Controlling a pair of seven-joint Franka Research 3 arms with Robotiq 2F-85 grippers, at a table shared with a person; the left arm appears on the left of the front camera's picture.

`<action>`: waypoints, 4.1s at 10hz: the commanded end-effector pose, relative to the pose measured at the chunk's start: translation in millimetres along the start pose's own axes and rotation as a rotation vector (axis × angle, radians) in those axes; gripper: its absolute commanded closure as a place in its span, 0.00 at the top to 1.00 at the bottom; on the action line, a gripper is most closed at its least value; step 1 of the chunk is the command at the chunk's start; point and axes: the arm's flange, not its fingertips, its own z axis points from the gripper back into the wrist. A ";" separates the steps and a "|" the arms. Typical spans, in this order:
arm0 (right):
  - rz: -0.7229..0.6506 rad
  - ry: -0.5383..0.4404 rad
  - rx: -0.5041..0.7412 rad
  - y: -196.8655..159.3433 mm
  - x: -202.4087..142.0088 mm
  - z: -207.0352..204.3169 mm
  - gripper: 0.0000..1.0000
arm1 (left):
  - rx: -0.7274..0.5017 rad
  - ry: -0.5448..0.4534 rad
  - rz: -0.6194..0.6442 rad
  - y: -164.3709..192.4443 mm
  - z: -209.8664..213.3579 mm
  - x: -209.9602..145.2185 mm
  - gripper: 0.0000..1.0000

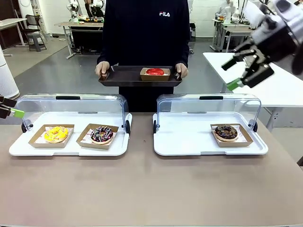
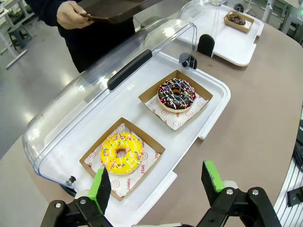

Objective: Provide the desired donut to the person.
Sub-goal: Pick up and lift the Paper togo box containing the Donut pointed at by the person.

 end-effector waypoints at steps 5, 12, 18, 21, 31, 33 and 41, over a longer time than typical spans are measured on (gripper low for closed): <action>-0.158 -0.154 -0.030 -8.0 -54.8 23.0 1.00 | -0.008 -0.017 -0.015 2.2 -1.2 -3.6 1.00; -0.340 -0.075 -0.133 -11.8 -73.0 25.1 1.00 | -0.008 -0.017 -0.015 2.2 -1.2 -3.6 1.00; -0.335 -0.074 -0.140 -17.9 -71.8 29.3 1.00 | -0.008 -0.017 -0.015 2.2 -1.2 -3.6 1.00; -0.335 -0.074 -0.140 -17.9 -71.8 29.3 1.00 | -0.008 -0.017 -0.015 2.2 -1.2 -3.6 1.00; -0.335 -0.074 -0.140 -17.9 -71.8 29.3 1.00 | -0.008 -0.017 -0.015 2.2 -1.2 -3.6 1.00; -0.335 -0.074 -0.140 -17.9 -71.8 29.3 1.00 | -0.008 -0.017 -0.015 2.2 -1.2 -3.6 1.00; -0.335 -0.074 -0.140 -17.9 -71.8 29.3 1.00 | -0.008 -0.017 -0.015 2.2 -1.2 -3.6 1.00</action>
